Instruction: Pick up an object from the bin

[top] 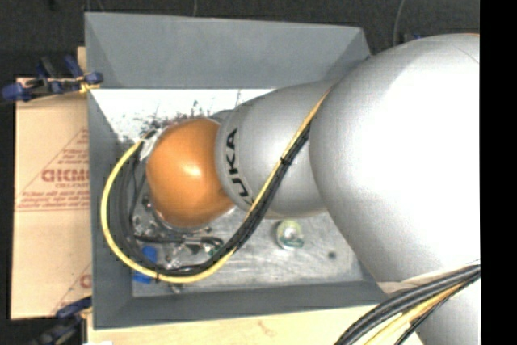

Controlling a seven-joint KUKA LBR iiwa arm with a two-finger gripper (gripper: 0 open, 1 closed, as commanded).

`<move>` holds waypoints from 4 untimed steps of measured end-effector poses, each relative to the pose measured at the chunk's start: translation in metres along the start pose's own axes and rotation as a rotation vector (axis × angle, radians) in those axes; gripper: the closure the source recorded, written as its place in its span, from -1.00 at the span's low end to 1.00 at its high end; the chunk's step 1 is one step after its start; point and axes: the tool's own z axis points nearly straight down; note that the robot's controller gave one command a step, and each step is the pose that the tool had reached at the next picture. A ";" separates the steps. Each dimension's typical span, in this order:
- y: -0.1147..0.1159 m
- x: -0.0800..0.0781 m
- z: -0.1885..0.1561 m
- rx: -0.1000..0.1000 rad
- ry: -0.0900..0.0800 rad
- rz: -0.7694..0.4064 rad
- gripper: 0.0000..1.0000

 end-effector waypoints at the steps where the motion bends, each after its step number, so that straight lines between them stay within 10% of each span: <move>1: 0.008 0.013 -0.001 0.006 -0.018 -0.090 -1.00; 2: 0.011 0.011 -0.003 0.002 -0.021 -0.090 1.00; 4: 0.007 0.009 -0.042 0.001 -0.008 -0.077 1.00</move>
Offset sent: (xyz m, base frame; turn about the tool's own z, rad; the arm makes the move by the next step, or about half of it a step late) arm -0.0219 -0.0006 -0.0028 -0.0975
